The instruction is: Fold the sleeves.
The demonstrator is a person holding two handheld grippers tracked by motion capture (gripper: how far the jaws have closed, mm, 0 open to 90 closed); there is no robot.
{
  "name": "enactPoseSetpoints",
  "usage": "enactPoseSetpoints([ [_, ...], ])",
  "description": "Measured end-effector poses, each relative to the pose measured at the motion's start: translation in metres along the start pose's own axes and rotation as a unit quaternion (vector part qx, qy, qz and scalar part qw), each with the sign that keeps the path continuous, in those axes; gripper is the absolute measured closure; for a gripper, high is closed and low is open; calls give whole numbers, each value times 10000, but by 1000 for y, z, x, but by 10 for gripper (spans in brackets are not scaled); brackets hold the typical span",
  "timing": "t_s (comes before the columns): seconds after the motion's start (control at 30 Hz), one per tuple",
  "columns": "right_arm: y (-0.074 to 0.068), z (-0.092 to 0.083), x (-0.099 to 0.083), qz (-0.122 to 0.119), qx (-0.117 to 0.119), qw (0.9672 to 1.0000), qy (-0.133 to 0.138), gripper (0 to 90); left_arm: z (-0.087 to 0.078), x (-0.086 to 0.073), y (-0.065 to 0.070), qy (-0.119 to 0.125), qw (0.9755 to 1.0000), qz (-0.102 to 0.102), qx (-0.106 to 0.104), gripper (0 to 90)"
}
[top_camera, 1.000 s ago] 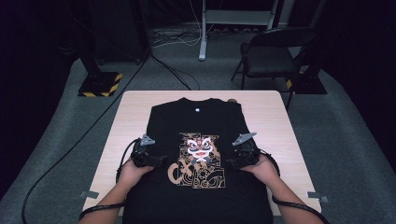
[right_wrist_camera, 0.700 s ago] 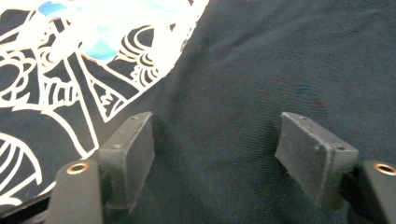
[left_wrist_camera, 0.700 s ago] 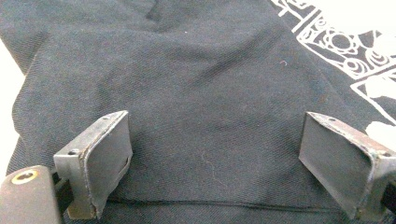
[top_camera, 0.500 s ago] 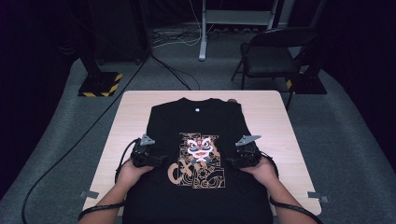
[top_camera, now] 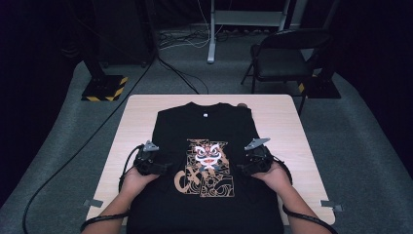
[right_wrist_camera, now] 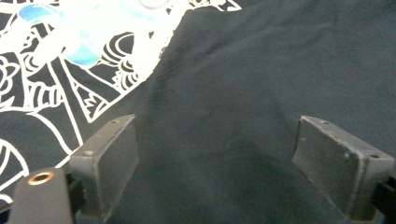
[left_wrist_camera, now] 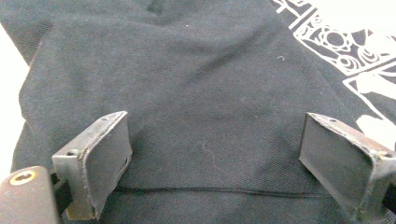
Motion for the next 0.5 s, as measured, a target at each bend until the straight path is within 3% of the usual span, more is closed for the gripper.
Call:
enactPoseSetpoints([
  [0.13, 5, 2, -3, 136, 117, 9998, -132, 94, -7, 4, -3, 130, 9998, -155, 8, 113],
  [0.33, 2, 2, -3, 97, 245, 9996, -139, 132, -23, 8, -8, 510, 9981, -334, -10, 119],
  [0.5, -1, -2, -2, -19, 108, 9999, -22, 179, -23, 6, -11, 454, 9967, -639, -199, 118],
])
Point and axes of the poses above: each handheld gripper's, and its own axes: z roughly forward along the jaws, x roughly out of its top, y roughly to its right, the point moved 4 cm from there along z, roughly forward along the jaws, and after that the axes turned 10 degrees about -x, right-handed, at the moved point
